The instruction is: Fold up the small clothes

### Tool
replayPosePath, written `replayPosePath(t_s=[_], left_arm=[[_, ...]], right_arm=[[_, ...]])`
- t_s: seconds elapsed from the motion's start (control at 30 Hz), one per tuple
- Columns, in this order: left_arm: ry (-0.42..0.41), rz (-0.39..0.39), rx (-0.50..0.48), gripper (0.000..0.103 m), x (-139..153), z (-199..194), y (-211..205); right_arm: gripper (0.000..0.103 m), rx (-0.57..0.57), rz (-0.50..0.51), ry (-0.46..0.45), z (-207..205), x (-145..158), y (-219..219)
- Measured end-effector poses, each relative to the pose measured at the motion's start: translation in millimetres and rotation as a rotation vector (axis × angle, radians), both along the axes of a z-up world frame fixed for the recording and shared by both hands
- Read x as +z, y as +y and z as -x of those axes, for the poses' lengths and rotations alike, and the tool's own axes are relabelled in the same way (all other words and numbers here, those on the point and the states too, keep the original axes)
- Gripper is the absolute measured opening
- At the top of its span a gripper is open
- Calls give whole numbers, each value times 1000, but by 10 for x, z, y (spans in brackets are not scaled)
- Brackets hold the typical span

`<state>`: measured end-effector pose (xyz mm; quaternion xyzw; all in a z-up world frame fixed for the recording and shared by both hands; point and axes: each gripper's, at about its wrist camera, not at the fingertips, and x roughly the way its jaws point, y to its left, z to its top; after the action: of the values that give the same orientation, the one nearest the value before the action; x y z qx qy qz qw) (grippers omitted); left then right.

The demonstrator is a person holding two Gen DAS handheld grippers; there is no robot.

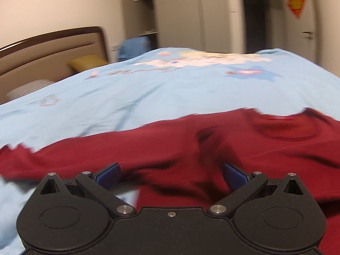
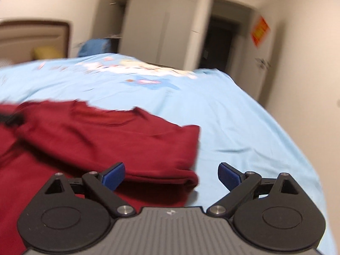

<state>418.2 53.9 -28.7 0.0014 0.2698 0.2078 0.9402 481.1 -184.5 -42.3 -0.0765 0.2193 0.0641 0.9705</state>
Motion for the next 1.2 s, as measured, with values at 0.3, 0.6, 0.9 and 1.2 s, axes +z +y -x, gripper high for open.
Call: replayPosePath(t_s=[0.3, 0.6, 0.9, 1.2], left_arm=[[-59, -15, -8, 102, -34, 394, 94], [25, 34, -82, 103, -286, 203, 69], [5, 95, -81, 103, -361, 238, 142], [2, 97, -81, 103, -365, 243, 140]], right_arm=[[85, -98, -292, 114, -507, -98, -503], [16, -174, -371, 132, -624, -280, -816], [42, -112, -209, 47, 117, -109, -944], [49, 53, 181, 8, 331, -97, -491]])
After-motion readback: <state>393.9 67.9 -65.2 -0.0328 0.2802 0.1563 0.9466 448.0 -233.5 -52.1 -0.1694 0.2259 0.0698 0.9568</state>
